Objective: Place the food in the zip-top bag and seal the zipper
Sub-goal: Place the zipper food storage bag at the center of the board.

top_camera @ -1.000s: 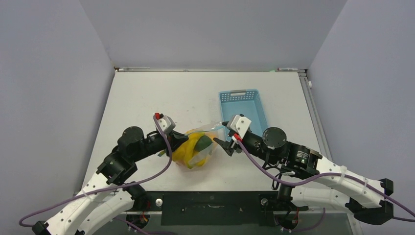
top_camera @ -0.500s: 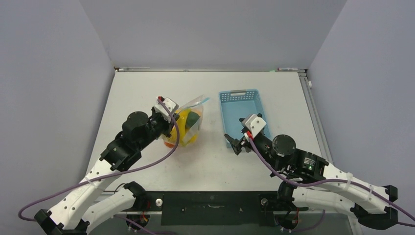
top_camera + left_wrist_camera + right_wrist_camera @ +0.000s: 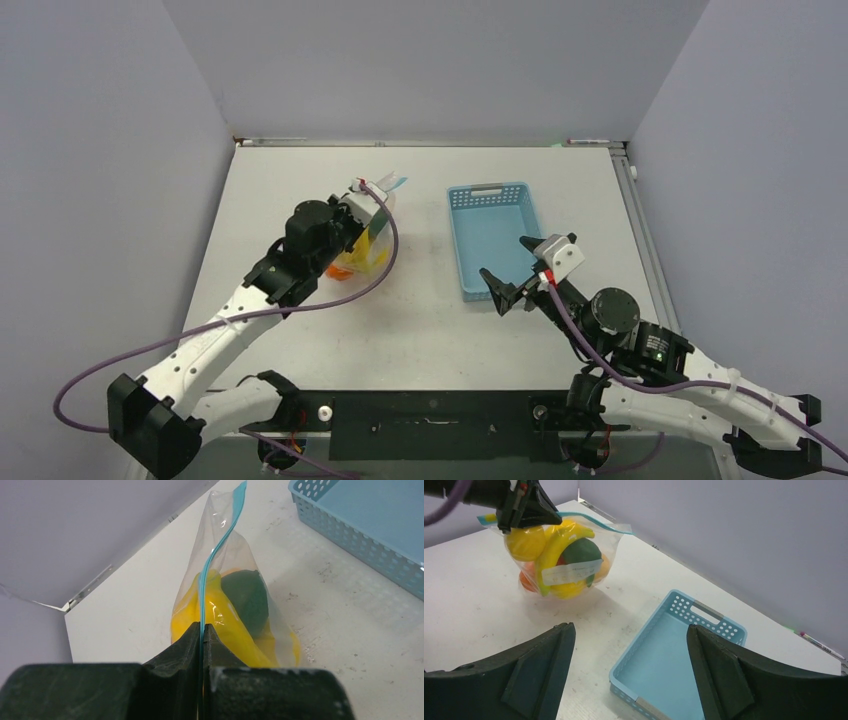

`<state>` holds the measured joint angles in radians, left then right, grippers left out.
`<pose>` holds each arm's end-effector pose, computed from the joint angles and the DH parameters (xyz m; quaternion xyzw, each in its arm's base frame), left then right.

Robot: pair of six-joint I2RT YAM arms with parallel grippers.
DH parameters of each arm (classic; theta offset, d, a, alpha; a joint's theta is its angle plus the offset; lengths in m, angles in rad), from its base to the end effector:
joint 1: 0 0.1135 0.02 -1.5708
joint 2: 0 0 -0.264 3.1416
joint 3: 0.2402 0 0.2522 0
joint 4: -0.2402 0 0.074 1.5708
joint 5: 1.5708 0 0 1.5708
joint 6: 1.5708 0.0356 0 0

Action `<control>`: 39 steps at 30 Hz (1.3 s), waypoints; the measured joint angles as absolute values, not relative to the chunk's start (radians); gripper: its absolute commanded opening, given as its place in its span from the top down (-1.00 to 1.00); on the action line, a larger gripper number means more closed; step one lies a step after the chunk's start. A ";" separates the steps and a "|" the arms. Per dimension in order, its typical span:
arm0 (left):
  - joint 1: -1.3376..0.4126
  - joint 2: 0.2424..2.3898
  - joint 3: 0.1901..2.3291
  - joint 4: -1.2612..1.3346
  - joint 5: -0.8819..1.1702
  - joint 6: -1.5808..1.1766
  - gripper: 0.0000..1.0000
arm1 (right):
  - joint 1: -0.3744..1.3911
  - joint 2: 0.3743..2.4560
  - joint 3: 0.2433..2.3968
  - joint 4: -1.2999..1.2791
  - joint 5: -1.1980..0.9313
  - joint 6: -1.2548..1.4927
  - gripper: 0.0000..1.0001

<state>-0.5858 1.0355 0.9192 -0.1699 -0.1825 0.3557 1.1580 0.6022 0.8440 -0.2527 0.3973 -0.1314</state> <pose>0.2037 -0.1274 0.3410 0.3130 0.7354 0.0040 0.6010 0.0659 0.1161 0.3788 -0.3079 0.6405 0.2163 0.6695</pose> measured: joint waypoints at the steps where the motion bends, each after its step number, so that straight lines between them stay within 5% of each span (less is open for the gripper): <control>1: -0.584 1.054 0.919 -0.161 -0.183 0.361 1.00 | 1.158 0.595 0.844 -0.252 0.400 -0.129 -0.71; 15: -0.694 1.190 0.893 -0.116 -0.184 0.282 1.00 | 1.158 0.565 0.833 -0.249 0.435 -0.106 -1.00; 23: -0.806 1.181 0.798 -0.098 -0.200 0.138 1.00 | 1.158 0.568 0.833 -0.254 0.456 -0.088 -0.89; 28: -0.830 1.132 0.739 -0.062 -0.203 0.037 0.58 | 1.158 0.588 0.833 -0.262 0.460 -0.074 -0.80; 33: -0.861 1.111 0.717 -0.048 -0.206 -0.035 -0.09 | 1.158 0.617 0.833 -0.263 0.460 -0.057 -0.79; 39: -0.897 1.075 0.713 -0.064 -0.206 -0.097 -0.32 | 1.158 0.641 0.833 -0.264 0.459 -0.031 -0.79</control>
